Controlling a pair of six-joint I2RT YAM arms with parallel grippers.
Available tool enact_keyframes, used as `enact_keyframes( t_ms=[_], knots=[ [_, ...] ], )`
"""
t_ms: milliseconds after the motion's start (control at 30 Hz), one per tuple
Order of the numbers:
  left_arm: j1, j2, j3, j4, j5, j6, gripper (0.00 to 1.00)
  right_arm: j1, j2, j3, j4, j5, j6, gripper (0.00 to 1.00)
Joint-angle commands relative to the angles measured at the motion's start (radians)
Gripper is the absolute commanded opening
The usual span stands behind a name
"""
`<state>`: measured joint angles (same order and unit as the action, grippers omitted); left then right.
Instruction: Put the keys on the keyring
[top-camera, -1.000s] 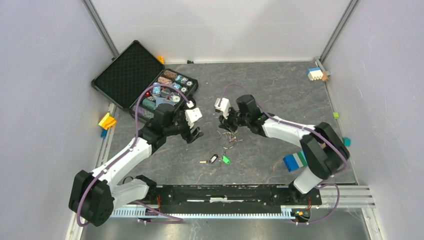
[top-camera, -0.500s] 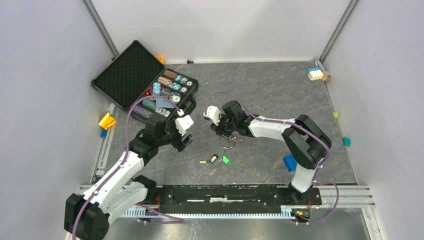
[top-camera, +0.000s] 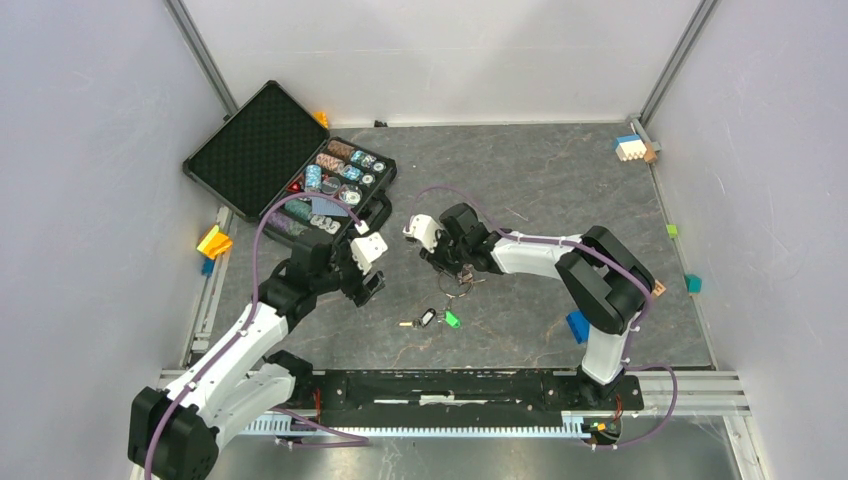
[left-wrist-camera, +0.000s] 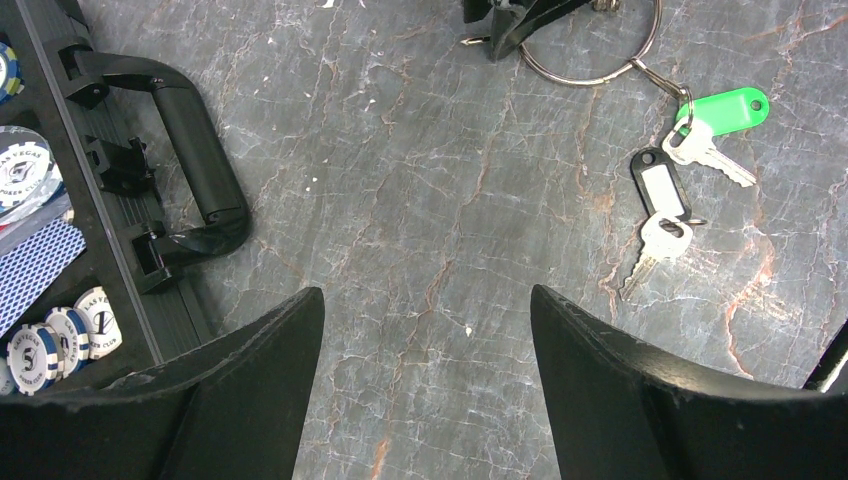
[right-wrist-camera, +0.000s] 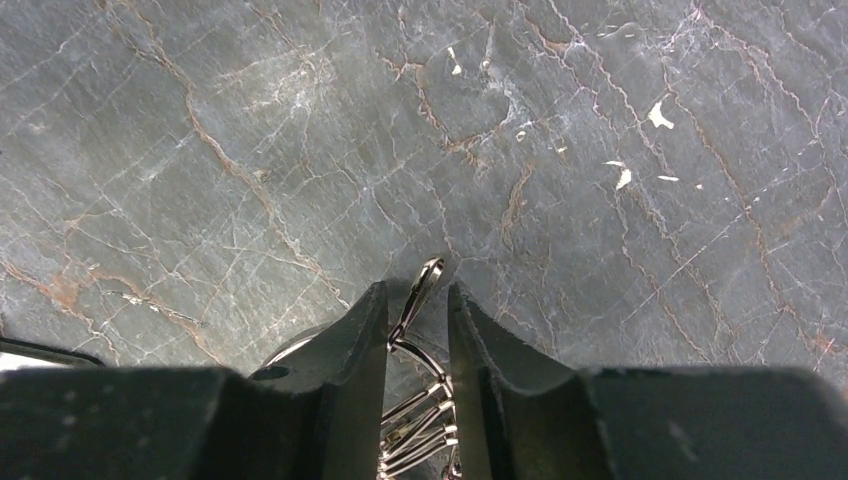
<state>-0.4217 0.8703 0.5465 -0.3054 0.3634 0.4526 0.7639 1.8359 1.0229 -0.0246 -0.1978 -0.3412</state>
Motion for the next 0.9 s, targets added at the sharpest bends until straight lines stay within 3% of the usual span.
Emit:
enact_keyframes(
  t_ms=[0, 400, 633, 867],
  knots=[
    [0.003, -0.013, 0.017, 0.009, 0.007, -0.017, 0.82, 0.007, 0.019, 0.021, 0.006, 0.031, -0.002, 0.3],
    [0.005, 0.012, 0.011, 0.052, -0.001, 0.007, 0.82, -0.014, -0.025, 0.015, 0.017, -0.012, -0.015, 0.0],
    [0.016, 0.079, 0.01, 0.148, 0.084, 0.008, 0.82, -0.088, -0.143, -0.082, 0.136, -0.234, 0.015, 0.0],
    [0.015, 0.197, 0.069, 0.227, 0.368, 0.079, 0.8, -0.15, -0.299, -0.2, 0.332, -0.541, 0.103, 0.0]
  ],
)
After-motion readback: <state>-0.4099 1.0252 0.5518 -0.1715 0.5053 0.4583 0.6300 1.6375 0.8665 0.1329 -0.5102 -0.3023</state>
